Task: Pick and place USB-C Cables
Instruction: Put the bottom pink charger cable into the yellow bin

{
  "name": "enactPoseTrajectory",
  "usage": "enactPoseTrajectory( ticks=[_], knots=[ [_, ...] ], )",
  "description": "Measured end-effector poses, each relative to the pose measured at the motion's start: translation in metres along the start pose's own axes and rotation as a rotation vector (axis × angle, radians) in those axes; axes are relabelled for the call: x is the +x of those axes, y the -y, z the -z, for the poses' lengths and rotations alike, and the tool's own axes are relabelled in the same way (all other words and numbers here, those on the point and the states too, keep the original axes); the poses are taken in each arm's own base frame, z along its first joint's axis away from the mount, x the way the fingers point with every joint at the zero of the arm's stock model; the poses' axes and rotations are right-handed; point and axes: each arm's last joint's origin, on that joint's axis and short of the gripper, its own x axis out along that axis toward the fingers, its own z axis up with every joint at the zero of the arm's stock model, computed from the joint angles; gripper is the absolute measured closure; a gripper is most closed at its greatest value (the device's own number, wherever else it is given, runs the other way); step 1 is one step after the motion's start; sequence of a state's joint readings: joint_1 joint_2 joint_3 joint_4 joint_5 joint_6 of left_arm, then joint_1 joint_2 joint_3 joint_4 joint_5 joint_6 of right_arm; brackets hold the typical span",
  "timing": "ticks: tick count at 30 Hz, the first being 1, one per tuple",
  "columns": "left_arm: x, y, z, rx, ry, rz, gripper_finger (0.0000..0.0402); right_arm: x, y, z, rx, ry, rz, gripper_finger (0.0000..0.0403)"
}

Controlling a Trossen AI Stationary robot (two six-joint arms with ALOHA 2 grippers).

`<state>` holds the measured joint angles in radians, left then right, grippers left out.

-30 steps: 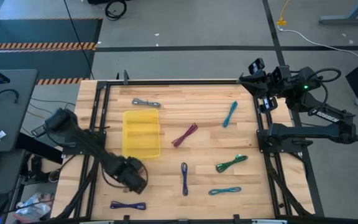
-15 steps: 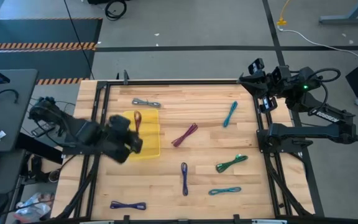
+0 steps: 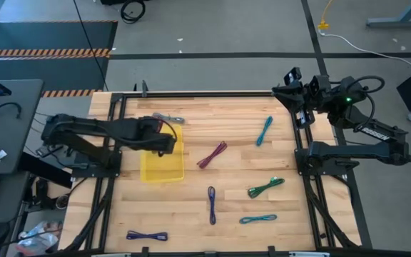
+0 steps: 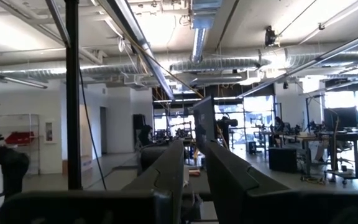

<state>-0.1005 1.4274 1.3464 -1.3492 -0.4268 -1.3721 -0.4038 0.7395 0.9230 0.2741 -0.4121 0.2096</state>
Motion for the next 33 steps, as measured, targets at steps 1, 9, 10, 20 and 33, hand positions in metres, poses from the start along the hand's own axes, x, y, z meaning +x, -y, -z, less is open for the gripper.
enactPoseTrajectory(
  ticks=[1, 9, 10, 20, 33],
  knots=[
    [0.004, 0.004, 0.001, 0.023, -0.004, -0.011, 0.0385, 0.0, 0.0, 0.0, 0.0, 0.0, 0.0, 0.0329],
    [0.028, 0.024, 0.012, 0.65, -0.188, 0.001, 0.0385, 0.0, 0.0, 0.0, -0.001, -0.005, 0.0, 0.0329],
    [0.029, 0.024, 0.013, 0.741, -0.195, 0.008, 0.0385, 0.0, 0.0, 0.001, 0.0, -0.007, 0.0, 0.0329],
    [0.044, 0.014, -0.017, 1.123, -0.276, 0.068, 0.0385, 0.0, 0.001, 0.005, 0.028, -0.048, 0.009, 0.0329],
    [0.073, -0.024, -0.083, 1.114, -0.366, 0.138, 0.0385, 0.0, 0.001, 0.005, 0.028, -0.044, 0.022, 0.0329]
  ],
)
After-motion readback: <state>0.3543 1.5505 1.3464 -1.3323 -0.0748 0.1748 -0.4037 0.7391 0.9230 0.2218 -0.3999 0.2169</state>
